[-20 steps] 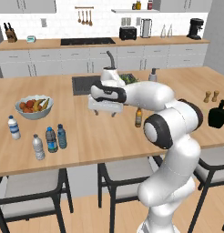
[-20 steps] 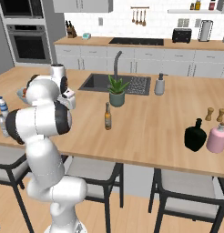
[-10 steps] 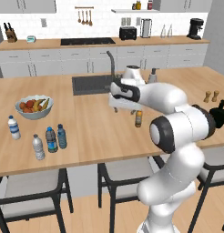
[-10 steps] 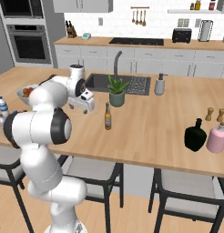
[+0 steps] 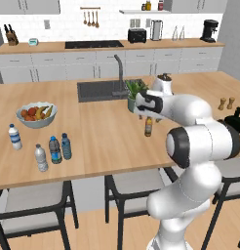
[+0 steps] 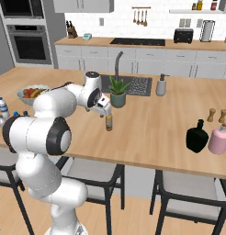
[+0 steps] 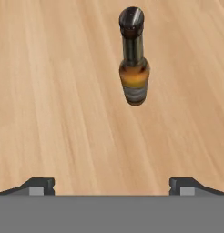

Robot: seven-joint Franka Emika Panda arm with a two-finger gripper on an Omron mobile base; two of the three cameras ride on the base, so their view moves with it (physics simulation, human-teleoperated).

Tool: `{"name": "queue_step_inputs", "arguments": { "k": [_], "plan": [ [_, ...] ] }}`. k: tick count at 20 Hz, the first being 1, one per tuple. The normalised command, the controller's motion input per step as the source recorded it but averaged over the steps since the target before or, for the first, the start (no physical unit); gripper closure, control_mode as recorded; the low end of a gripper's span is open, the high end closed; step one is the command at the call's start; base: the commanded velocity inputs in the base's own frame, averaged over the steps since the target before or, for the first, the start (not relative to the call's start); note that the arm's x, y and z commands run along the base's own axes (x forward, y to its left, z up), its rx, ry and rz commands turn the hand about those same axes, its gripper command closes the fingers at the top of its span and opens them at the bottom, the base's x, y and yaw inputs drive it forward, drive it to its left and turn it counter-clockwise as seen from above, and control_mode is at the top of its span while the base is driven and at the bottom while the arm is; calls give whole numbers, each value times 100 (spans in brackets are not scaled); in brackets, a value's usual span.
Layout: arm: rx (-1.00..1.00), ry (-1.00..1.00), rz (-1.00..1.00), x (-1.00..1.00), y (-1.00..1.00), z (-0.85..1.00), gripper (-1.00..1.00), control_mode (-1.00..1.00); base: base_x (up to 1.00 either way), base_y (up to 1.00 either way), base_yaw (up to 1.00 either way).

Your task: Move the plastic bottles in the middle to the plastics group, and the glass bottles in the middle to the glass group.

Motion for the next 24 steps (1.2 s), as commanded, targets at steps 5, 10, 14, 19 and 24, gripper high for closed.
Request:
{"name": "queue_step_inputs", "arguments": {
  "k": [5,10,14,19,24],
  "plan": [
    [0,12,0,39,-65,4,-100,-100,0,0,0],
    [0,17,0,47,-18,18,-100,-100,0,0,0],
    [6,1,0,46,0,27,-100,-100,0,0,0],
    [9,3,0,34,0,3,-100,-100,0,0,0],
    [0,0,0,24,-3,-28,-100,-100,0,0,0]
  ]
}}
